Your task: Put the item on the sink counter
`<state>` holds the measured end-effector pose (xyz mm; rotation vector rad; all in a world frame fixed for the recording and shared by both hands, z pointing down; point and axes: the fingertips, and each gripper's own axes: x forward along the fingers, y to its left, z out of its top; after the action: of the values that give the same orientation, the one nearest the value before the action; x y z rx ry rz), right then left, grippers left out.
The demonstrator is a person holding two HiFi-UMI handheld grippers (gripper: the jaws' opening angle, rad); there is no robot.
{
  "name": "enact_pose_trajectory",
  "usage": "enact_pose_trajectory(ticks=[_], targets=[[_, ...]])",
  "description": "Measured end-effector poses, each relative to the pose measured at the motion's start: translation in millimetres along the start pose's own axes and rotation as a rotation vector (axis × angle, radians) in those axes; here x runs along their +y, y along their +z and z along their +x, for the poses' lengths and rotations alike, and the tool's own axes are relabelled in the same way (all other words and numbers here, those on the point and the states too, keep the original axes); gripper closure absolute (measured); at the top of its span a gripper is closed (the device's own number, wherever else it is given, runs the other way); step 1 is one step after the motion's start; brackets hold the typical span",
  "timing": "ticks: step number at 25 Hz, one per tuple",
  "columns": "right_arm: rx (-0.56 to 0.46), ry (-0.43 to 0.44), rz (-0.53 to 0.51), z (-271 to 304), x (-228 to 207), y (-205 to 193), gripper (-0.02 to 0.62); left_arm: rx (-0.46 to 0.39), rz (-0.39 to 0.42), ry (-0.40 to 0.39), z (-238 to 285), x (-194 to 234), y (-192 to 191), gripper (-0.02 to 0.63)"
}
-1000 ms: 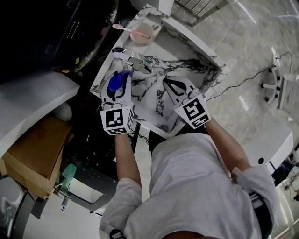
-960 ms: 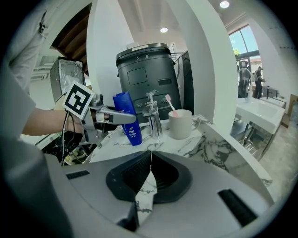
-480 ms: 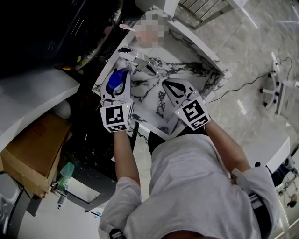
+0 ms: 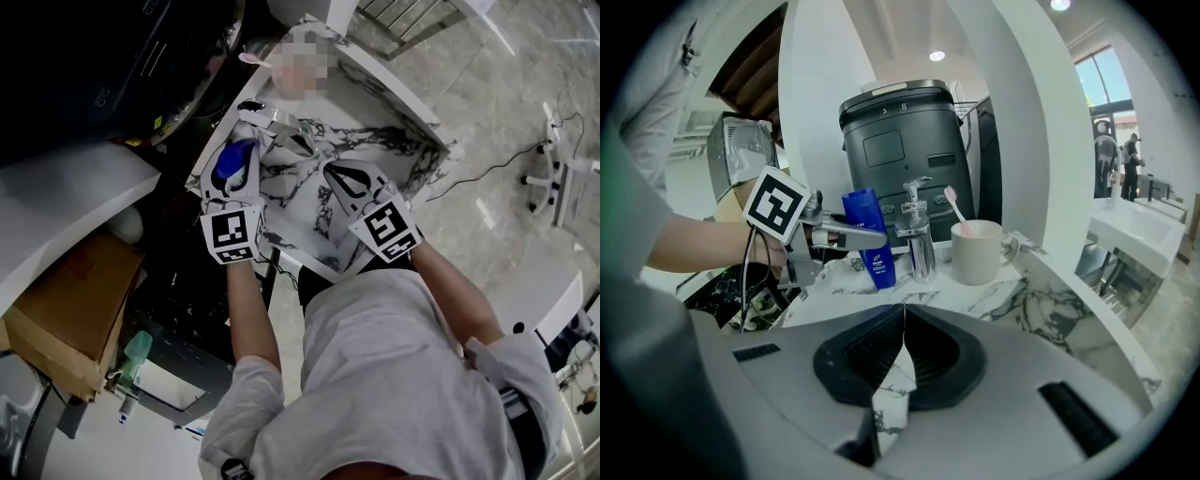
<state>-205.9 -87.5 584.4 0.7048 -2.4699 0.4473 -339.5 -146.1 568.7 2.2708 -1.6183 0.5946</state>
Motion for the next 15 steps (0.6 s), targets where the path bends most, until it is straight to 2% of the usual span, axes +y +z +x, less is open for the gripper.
enact_pose_trajectory(ticks=[5,15], targets=[[0.008,-0.002,0.001,1.8,-1.1,-1.3,0.591,-0.003,-0.007,0.0,3.9,3.3,-0.2,0.44],[0.008,-0.008,0.002,2.7,-2.7,-1.0,0.591,-0.02,0.064,-0.073,4.8,-1.0,0.6,0.442]])
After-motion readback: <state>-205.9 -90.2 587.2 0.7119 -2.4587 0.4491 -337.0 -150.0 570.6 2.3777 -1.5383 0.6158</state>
